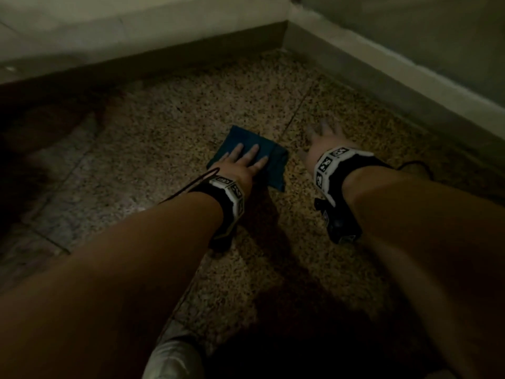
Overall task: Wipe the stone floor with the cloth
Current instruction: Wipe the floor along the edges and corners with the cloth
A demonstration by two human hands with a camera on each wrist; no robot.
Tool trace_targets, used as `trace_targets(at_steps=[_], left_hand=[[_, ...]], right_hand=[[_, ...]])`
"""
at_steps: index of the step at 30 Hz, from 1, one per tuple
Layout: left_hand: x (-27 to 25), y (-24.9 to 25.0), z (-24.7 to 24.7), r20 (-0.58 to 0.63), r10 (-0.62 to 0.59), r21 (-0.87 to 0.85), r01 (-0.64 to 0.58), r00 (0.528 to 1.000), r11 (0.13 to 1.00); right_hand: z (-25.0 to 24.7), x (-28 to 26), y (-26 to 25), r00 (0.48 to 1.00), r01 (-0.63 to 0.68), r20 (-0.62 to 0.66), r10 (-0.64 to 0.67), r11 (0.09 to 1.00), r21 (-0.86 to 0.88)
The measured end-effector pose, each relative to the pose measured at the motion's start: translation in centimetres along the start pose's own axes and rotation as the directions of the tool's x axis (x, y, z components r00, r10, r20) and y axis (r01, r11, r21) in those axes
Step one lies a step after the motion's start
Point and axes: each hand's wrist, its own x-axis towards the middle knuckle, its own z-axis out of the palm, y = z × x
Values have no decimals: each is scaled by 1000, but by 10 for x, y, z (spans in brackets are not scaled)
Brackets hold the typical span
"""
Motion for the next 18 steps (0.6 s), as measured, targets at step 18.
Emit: trace_targets(at_steps=[18], left_hand=[[60, 3, -60, -189, -63, -73, 50, 980, 996]], right_hand=[[30, 22, -1, 995, 39, 86, -44, 997, 62]])
